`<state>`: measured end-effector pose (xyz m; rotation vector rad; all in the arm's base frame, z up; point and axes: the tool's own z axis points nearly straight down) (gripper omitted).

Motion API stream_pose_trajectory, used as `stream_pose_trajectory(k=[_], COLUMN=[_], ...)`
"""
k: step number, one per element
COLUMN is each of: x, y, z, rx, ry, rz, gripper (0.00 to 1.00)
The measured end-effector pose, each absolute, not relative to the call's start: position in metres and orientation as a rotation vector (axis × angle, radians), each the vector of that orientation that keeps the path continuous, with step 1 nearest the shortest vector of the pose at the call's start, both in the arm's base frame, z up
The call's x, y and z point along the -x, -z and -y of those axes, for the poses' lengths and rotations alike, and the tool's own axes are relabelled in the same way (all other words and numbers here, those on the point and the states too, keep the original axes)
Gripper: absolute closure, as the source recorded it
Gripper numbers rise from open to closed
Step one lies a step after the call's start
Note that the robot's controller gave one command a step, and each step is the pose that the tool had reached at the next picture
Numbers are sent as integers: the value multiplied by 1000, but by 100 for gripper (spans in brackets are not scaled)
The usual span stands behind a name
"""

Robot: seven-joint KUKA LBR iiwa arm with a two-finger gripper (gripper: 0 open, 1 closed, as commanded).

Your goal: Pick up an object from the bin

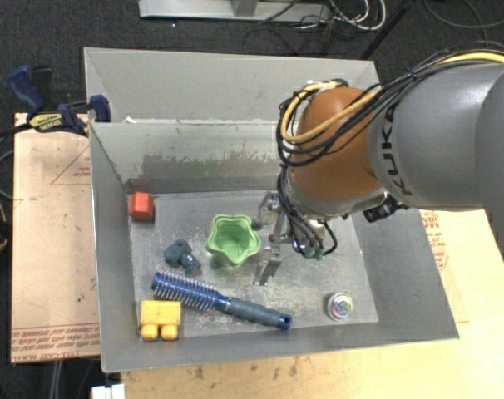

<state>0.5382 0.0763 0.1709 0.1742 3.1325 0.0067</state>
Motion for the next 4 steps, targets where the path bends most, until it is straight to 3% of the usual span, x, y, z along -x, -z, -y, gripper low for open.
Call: stream_pose_trajectory(k=[1, 2, 3, 4], x=[-631, -609, -610, -616], y=[-78, -100, -100, -237], z=[-101, -31, -36, -36], rx=[-239, -152, -140, -72], ry=[-6, 4, -2, -1], rz=[-3123, -3137, -3134, -3129], gripper=[0, 0, 100, 100])
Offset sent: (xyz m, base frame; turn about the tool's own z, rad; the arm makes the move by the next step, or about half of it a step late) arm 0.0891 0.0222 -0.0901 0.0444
